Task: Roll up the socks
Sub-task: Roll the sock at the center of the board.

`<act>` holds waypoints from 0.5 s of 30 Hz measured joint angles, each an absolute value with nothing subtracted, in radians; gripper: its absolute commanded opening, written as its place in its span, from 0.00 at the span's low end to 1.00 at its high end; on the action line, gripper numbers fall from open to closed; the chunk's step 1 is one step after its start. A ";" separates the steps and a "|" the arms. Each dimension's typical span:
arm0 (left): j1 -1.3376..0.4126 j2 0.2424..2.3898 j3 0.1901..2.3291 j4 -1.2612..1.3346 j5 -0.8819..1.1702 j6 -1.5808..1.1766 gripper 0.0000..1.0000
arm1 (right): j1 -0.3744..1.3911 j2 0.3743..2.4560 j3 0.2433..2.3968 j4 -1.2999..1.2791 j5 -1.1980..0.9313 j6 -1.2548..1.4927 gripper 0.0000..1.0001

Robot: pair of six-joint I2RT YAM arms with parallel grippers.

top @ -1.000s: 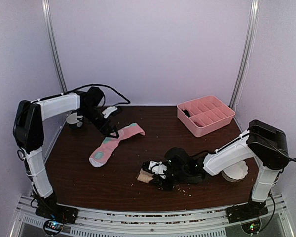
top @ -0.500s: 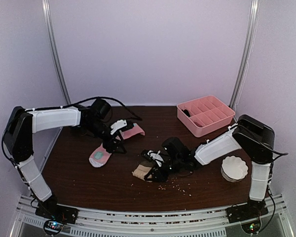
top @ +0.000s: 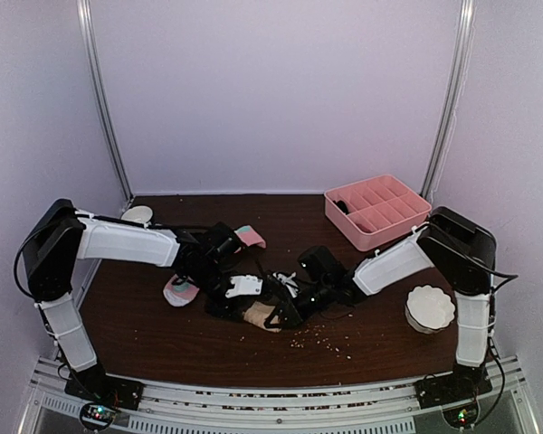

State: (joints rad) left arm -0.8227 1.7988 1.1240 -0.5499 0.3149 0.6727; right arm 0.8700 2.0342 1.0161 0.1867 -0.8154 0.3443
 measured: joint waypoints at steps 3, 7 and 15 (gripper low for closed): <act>-0.850 1.821 1.124 -0.535 0.276 0.680 0.43 | 0.867 2.038 1.022 0.179 -0.826 0.348 0.00; -0.895 1.831 1.124 -0.482 0.212 0.687 0.49 | 0.865 2.041 1.024 0.174 -0.833 0.347 0.00; -0.925 1.835 1.158 -0.472 0.220 0.694 0.61 | 0.857 2.041 1.011 0.168 -0.850 0.344 0.00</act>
State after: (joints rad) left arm -0.9249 1.8347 1.1580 -0.4717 0.2199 0.6945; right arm 0.8574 2.0411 1.0115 0.1677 -0.8501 0.3435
